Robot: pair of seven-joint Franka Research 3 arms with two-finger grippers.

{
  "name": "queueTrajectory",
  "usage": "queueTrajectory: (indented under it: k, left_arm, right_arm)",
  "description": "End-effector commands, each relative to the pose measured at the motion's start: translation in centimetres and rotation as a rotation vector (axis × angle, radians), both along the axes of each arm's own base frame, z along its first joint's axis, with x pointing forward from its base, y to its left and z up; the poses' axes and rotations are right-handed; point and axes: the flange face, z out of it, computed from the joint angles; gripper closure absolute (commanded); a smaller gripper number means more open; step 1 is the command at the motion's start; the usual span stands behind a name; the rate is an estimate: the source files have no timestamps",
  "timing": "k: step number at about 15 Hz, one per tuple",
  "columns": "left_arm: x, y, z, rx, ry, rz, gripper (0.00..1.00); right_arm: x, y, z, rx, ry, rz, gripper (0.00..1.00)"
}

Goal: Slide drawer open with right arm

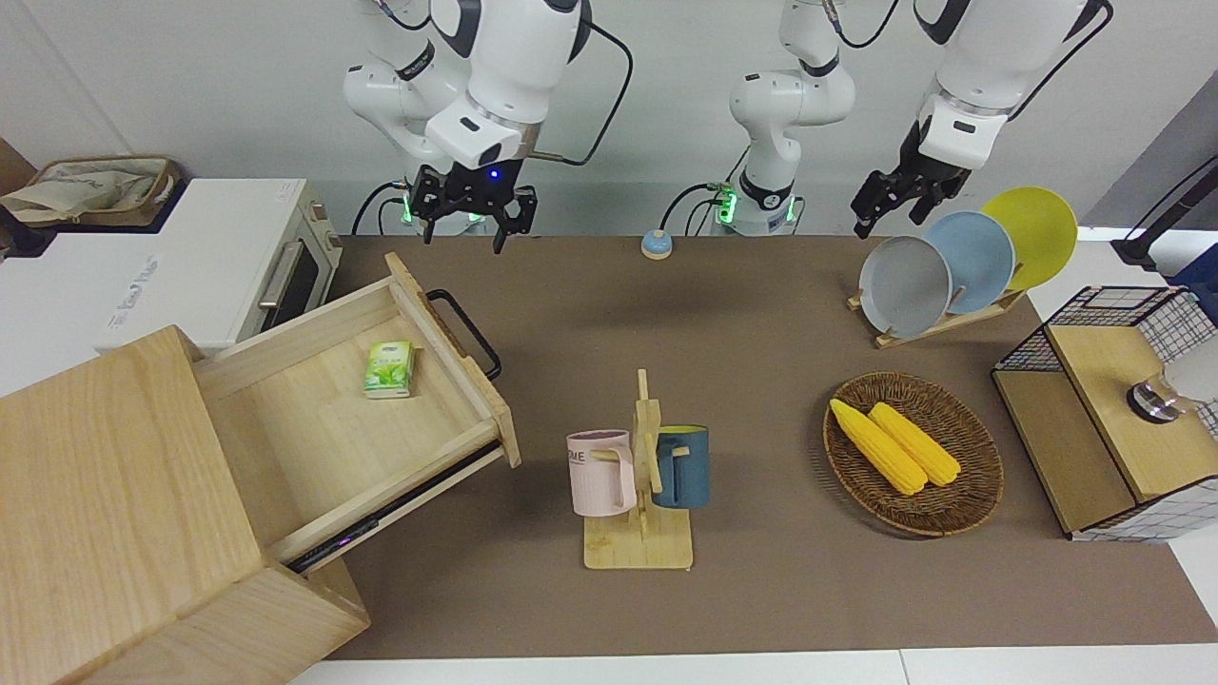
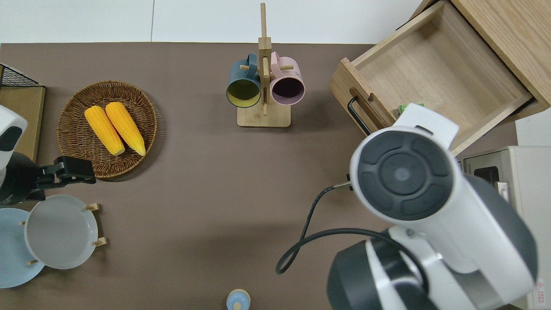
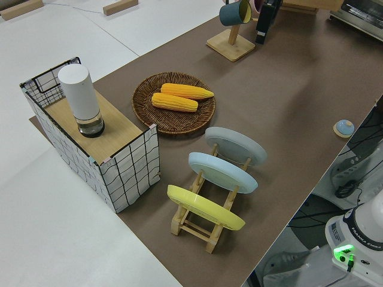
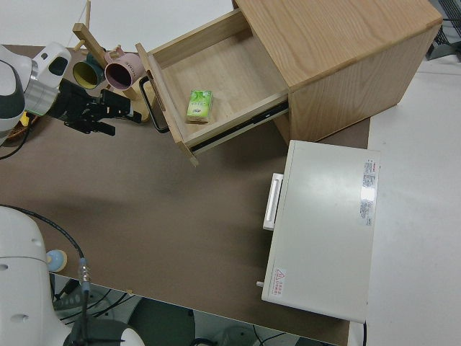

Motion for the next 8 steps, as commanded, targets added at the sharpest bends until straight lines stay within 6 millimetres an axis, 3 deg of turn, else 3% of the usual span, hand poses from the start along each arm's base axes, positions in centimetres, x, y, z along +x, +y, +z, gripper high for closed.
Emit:
queueTrajectory:
  k: [1,5,8]
  left_arm:
    - [-0.4,0.2,0.5,-0.001,0.005,-0.006,0.01]
    - [-0.4,0.2,0.5,-0.001,0.003,-0.006,0.01]
    - [-0.4,0.2,0.5,-0.001,0.003,-0.006,0.01]
  right_arm:
    - [0.5,-5.2,1.6,0.165,0.028,-0.091,0.015]
    - [1.5,-10.7,2.7,0.291,0.048,-0.169,0.015]
    - [1.8,-13.3,4.1,0.348,0.037,-0.166,0.015]
